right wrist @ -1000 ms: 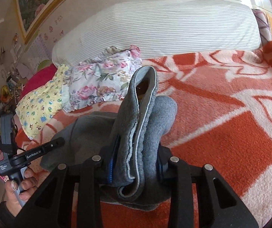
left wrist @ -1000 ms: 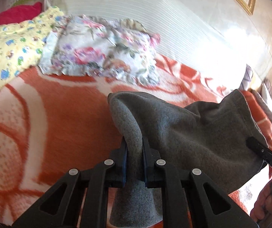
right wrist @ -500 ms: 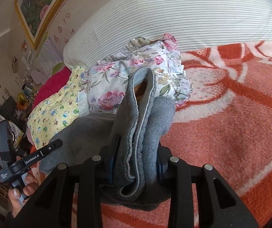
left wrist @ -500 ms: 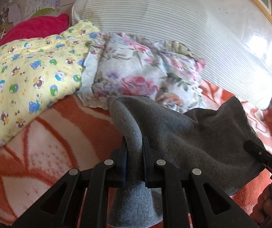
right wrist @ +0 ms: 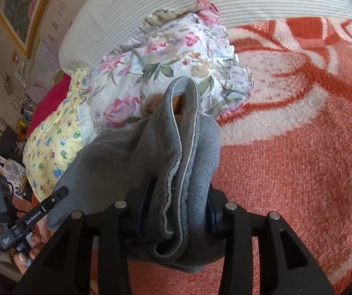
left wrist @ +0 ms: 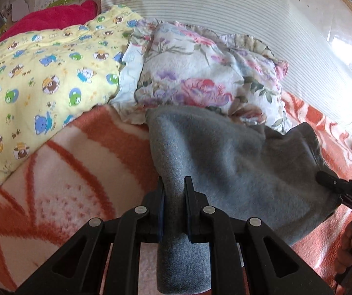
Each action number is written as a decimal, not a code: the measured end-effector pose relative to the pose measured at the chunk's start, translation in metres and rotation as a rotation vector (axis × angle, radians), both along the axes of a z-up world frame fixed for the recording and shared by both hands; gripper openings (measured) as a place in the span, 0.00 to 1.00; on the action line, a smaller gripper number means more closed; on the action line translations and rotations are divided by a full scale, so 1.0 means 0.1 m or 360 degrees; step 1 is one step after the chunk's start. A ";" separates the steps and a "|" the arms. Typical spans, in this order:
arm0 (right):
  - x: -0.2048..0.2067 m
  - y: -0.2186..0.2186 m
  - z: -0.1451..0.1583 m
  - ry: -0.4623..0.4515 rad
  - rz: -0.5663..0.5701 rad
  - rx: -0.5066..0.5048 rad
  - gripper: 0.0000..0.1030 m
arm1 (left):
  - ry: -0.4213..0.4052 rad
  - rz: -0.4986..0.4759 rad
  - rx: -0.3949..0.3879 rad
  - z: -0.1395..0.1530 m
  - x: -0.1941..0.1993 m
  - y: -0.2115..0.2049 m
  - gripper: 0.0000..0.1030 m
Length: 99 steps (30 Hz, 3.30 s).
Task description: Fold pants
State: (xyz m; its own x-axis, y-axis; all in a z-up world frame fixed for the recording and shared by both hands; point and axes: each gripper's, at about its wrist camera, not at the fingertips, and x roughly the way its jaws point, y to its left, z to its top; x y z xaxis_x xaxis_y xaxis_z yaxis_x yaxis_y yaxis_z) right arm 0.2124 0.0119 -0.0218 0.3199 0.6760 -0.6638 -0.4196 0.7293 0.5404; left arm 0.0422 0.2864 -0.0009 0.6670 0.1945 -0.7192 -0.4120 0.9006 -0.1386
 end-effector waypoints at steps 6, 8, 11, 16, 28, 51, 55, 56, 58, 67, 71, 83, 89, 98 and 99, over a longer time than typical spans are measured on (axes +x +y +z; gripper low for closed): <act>0.01 -0.08 -0.12 -0.0039 -0.0015 -0.0156 0.52 | 0.0050 -0.0024 -0.0027 -0.19 -0.08 0.04 0.14; 0.01 -0.07 -0.13 -0.0076 -0.0021 -0.0215 0.56 | 0.0076 -0.0026 -0.0027 -0.25 -0.07 0.04 0.14; 0.03 -0.02 -0.20 -0.0089 -0.0010 -0.0310 0.58 | 0.0109 -0.0020 -0.0021 -0.36 -0.04 0.03 0.17; 0.07 -0.02 -0.29 -0.0133 -0.0022 -0.0389 0.72 | 0.0135 -0.0021 -0.0018 -0.41 0.00 0.02 0.18; -0.21 -0.07 0.32 -0.0250 0.0148 -0.0184 0.74 | 0.0107 0.0026 0.0019 -0.08 -0.26 -0.09 0.23; -0.96 -0.06 0.57 -0.0345 0.0457 -0.0251 0.83 | 0.0106 -0.0013 0.0154 0.14 -0.67 -0.50 0.52; -1.05 -0.02 0.62 -0.0376 0.0529 -0.0277 0.89 | 0.0095 -0.0031 0.0179 0.21 -0.73 -0.56 0.67; -1.07 -0.02 0.64 -0.0385 0.0547 -0.0289 0.90 | 0.0086 -0.0032 0.0188 0.23 -0.75 -0.58 0.68; -1.11 -0.01 0.66 -0.0408 0.0573 -0.0316 0.92 | 0.0069 -0.0029 0.0207 0.27 -0.78 -0.60 0.71; -1.26 0.01 0.75 -0.0476 0.0665 -0.0382 0.95 | 0.0059 -0.0060 0.0311 0.39 -0.90 -0.74 0.74; -1.31 0.00 0.76 -0.0472 0.0693 -0.0383 0.96 | 0.0070 -0.0077 0.0365 0.41 -0.94 -0.82 0.74; -1.41 -0.05 0.85 -0.0492 0.0700 -0.0381 0.97 | 0.0038 -0.0066 0.0426 0.56 -1.08 -0.95 0.78; -1.44 -0.03 0.92 -0.0500 0.0719 -0.0346 0.99 | 0.0027 -0.0066 0.0430 0.61 -1.12 -0.97 0.78; -1.47 0.07 1.02 -0.0535 0.0766 -0.0325 1.00 | 0.0002 -0.0087 0.0460 0.69 -1.12 -1.02 0.79; -1.46 0.08 1.02 -0.0534 0.0773 -0.0320 1.00 | 0.0001 -0.0087 0.0461 0.69 -1.12 -1.02 0.79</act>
